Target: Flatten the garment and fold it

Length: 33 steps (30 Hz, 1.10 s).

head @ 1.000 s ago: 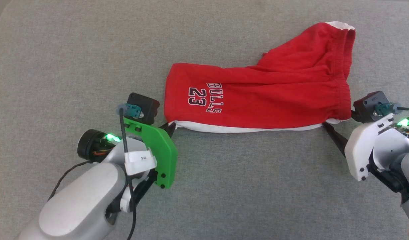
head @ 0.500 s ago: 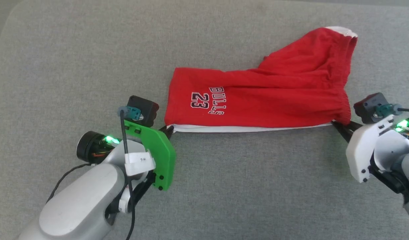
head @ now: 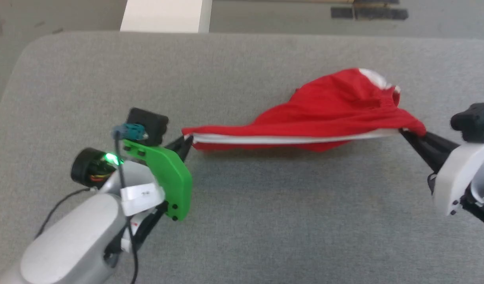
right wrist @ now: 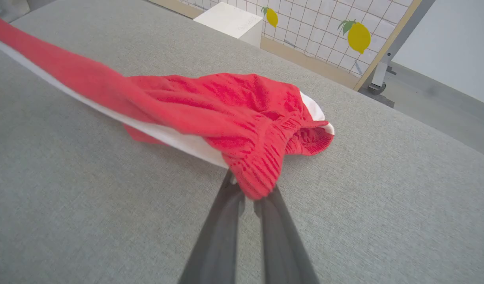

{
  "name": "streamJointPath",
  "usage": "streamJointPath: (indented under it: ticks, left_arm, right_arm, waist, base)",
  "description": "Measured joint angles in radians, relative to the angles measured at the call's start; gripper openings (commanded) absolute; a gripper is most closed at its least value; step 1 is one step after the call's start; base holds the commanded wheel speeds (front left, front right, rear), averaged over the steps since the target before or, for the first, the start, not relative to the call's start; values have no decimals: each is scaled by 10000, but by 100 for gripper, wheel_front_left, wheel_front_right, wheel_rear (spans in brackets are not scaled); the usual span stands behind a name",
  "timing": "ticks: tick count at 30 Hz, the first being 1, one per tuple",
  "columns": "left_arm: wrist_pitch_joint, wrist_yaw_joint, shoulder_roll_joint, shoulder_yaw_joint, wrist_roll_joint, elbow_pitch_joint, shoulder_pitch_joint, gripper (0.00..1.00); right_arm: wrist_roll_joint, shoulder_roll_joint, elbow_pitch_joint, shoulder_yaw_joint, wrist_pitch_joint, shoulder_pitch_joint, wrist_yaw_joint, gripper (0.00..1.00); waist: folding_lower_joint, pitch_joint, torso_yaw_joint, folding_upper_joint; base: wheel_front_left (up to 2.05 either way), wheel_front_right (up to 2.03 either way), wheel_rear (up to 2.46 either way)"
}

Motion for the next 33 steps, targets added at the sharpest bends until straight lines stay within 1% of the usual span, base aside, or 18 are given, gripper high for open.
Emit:
streamJointPath:
  ticks: [4,9,12,18,23,25,30,33]
  left_arm:
    - [-178,0,224,345,33,-476,-103,0]
    - [-309,-48,431,832,54,-917,-635,0]
    - [-410,-136,537,1221,67,-1112,-1222,0]
    - [-564,-339,629,1960,123,-1237,-2504,0]
    - [-596,-357,642,2387,138,-1225,-3436,0]
    - [-531,-435,658,2479,136,-1129,-3744,0]
    - [-251,-731,736,2548,132,-755,-4468,0]
    - [-63,-1030,740,2568,117,-336,-5077,0]
  right_arm:
    - [535,-451,-652,-10,-221,-113,0,0]
    - [1179,-943,-1087,56,-347,-774,0,0]
    - [1563,-1223,-1266,184,-337,-1349,0,0]
    - [2232,-1586,-1432,426,-205,-2661,0,0]
    - [2886,-1592,-1469,648,127,-3611,0,0]
    - [3058,-1584,-1471,771,236,-4010,0,0]
    - [3108,-1532,-1312,1116,364,-5113,0,0]
    - [3135,-1450,-972,1402,378,-5997,0,0]
  waist:
    - [0,-405,-121,0]
    - [0,-879,-274,0]
    - [0,-1128,-371,0]
    - [0,-1330,-573,0]
    - [0,-1253,-661,0]
    - [0,-1154,-680,0]
    - [0,-757,-723,0]
    - [0,-367,-747,0]
  base:
    - [0,0,0]
    - [0,0,0]
    - [0,0,0]
    - [0,0,0]
    - [0,0,0]
    - [0,0,0]
    - [0,0,0]
    - [0,0,0]
